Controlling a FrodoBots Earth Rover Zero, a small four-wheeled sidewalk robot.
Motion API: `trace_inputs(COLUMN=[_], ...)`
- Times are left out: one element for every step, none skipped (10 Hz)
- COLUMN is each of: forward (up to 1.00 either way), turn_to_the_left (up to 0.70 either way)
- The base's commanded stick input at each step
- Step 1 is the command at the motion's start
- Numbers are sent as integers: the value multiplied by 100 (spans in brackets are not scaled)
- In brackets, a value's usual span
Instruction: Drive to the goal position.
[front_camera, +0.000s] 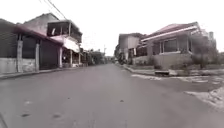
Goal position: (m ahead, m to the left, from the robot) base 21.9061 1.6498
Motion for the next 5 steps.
trace_inputs(forward=[100,100,100,100,100], turn_to_the_left=[0,0,0,0,0])
